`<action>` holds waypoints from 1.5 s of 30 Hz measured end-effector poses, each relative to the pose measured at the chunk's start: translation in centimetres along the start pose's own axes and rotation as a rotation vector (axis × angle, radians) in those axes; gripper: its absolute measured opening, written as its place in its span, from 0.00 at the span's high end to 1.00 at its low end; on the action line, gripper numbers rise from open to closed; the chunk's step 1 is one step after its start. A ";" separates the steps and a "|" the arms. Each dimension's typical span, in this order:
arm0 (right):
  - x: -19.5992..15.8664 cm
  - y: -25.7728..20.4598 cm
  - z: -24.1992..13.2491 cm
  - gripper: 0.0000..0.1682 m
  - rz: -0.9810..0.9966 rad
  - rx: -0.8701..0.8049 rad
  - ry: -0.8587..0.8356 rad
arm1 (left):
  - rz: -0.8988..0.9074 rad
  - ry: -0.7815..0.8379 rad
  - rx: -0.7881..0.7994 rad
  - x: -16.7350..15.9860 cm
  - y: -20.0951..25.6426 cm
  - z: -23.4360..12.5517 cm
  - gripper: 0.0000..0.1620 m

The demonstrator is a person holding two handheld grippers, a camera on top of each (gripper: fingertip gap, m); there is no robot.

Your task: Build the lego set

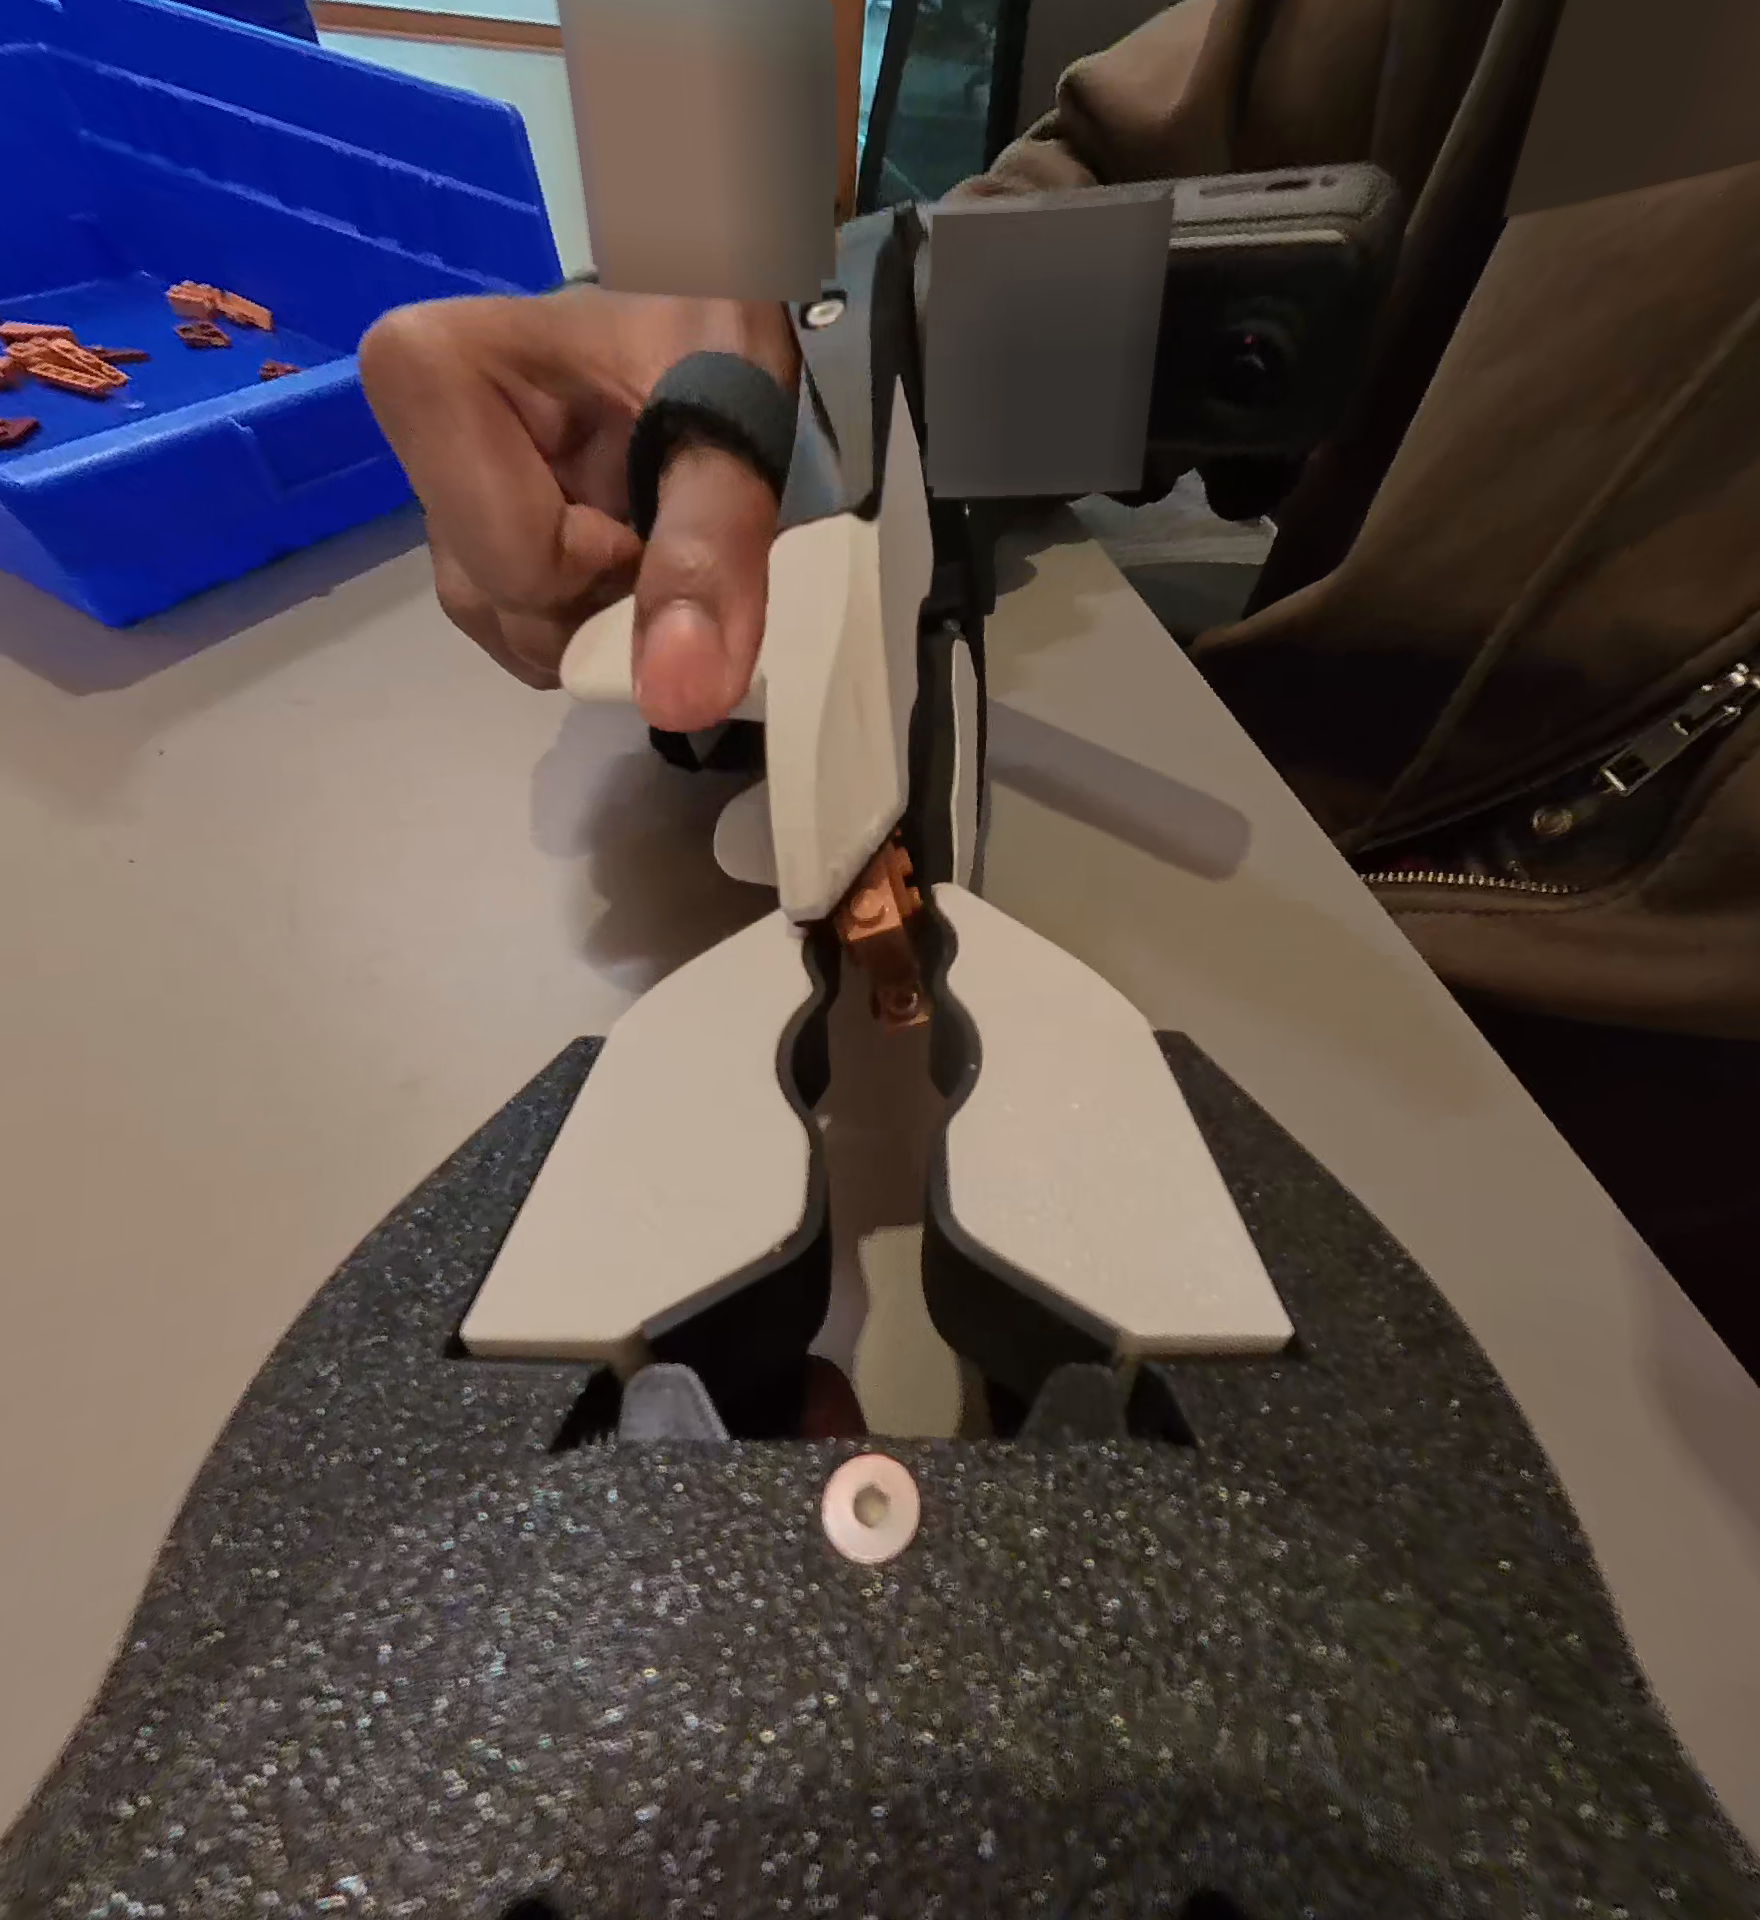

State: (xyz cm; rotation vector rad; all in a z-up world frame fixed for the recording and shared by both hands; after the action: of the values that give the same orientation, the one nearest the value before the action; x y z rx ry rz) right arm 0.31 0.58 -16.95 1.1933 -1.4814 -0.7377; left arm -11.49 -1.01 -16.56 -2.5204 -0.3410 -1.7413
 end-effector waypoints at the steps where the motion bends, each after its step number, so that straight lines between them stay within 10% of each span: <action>1: 0.0 0.0 0.0 0.80 -0.001 0.013 0.006 | 0.000 -0.005 -0.005 0.0 0.1 0.1 0.91; 22: -0.7 0.5 -0.6 0.74 0.058 -0.051 -0.045 | 0.006 -0.020 0.047 0.0 -0.2 -0.2 0.91; 32: -1.0 0.5 -1.2 0.86 0.050 -0.088 -0.050 | -0.055 0.048 0.051 0.2 -0.6 -0.7 0.91; 45: -2.6 1.8 -2.1 0.86 0.462 -0.049 0.028 | 0.203 0.072 0.326 1.0 -1.0 -1.5 0.74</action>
State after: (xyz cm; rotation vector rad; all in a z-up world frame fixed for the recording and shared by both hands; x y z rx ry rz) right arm 1.62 3.92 -15.67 0.7761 -1.6262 -0.4356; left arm -12.76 -0.15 -15.14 -2.1771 -0.3218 -1.5534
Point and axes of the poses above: each gripper's, where its closed fingertips meet, z out along the fingers, x out of its top, y = z × x across the jaws, the point moved 8 cm from there along -z, back along the fingers, and after that the axes turned 4 degrees about x, right-handed, at the moved point
